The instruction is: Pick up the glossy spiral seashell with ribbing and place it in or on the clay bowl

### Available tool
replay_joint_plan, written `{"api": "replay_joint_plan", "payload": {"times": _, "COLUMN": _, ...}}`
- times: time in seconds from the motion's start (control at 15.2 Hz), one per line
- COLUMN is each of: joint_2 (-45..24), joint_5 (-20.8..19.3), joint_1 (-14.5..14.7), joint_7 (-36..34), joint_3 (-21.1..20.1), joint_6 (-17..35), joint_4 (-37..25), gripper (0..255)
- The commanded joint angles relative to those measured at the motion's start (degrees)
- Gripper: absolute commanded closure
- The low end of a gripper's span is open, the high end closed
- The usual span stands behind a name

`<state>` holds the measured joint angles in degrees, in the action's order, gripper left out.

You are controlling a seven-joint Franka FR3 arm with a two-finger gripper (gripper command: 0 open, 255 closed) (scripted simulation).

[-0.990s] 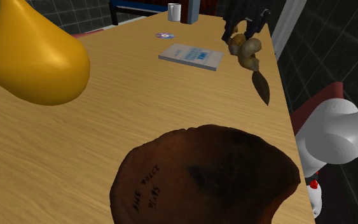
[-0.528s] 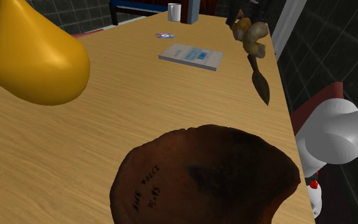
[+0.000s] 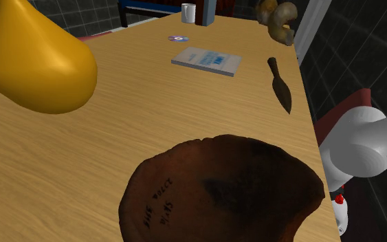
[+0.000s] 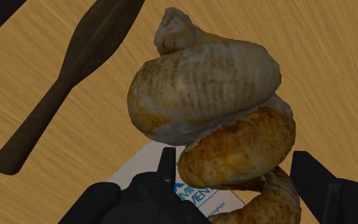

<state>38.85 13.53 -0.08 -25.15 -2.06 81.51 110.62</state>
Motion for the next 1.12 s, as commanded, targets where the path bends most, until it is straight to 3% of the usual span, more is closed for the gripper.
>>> {"api": "replay_joint_plan", "payload": {"times": 0.0, "joint_2": 0.45, "joint_5": 0.58, "joint_1": 0.25, "joint_7": -1.47, "joint_3": -1.20, "joint_6": -0.25, "joint_4": -0.14, "gripper": 255}}
{"api": "replay_joint_plan", "payload": {"times": 0.53, "joint_2": 2.80, "joint_5": 5.35, "joint_1": 1.92, "joint_7": -12.25, "joint_3": -10.98, "joint_6": 1.02, "joint_4": 0.54, "gripper": 255}}
{"api": "replay_joint_plan", "payload": {"times": 1.06, "joint_2": 1.41, "joint_5": 9.46, "joint_1": 2.75, "joint_7": -23.24, "joint_3": -21.55, "joint_6": 2.90, "joint_4": -2.77, "gripper": 255}}
